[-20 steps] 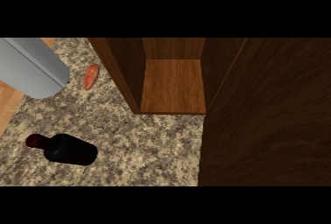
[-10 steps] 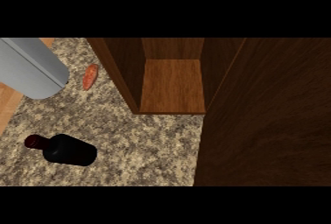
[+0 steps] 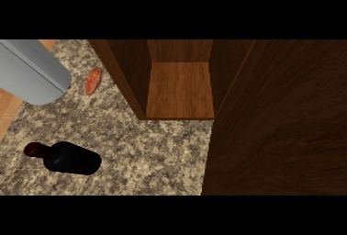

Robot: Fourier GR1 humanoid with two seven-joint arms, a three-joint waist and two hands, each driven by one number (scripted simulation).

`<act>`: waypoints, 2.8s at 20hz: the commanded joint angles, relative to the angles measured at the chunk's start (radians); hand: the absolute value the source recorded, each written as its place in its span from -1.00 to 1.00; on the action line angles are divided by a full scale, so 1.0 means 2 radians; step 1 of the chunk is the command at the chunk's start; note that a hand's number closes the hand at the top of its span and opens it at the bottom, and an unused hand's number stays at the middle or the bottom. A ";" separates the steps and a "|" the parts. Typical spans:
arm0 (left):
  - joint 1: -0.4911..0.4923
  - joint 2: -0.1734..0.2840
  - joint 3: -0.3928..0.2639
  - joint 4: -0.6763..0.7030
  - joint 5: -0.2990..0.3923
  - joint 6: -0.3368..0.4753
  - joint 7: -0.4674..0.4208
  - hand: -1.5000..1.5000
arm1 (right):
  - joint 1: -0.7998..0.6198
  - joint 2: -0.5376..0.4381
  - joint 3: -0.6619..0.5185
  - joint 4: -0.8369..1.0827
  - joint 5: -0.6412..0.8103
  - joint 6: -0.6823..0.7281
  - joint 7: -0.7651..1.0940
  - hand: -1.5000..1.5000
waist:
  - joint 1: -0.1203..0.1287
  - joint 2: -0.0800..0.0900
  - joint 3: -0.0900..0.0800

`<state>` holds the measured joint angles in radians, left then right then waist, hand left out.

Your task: Pick up the wine, place it into the cabinet and close the cabinet

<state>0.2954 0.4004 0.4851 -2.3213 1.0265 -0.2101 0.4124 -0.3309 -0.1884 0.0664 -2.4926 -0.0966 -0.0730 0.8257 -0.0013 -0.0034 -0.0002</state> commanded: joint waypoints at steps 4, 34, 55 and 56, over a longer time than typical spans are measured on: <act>-0.028 -0.032 -0.039 0.015 -0.077 0.006 -0.006 -1.00 | -0.081 -0.006 -0.010 -0.027 -0.009 -0.034 0.073 -1.00 | -0.001 0.001 0.000; -0.030 -0.110 -0.059 0.287 -0.303 -0.137 -0.209 -1.00 | -0.118 -0.025 -0.044 -0.066 -0.036 -0.043 0.139 -1.00 | -0.002 0.000 0.000; -0.114 -0.113 -0.064 0.578 -0.430 -0.162 -0.396 -1.00 | -0.135 -0.029 -0.036 -0.032 -0.026 -0.037 0.123 -1.00 | -0.003 0.001 0.000; -0.108 -0.100 -0.059 0.568 -0.425 -0.168 -0.389 -1.00 | -0.151 -0.031 -0.027 -0.051 -0.014 -0.053 0.155 -1.00 | -0.002 0.000 0.000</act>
<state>0.1100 0.1751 0.3569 -1.2727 0.1995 -0.5376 -0.3152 -0.6312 -0.2384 0.0330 -2.4825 -0.0717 -0.1602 1.0258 -0.0065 -0.0023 -0.0010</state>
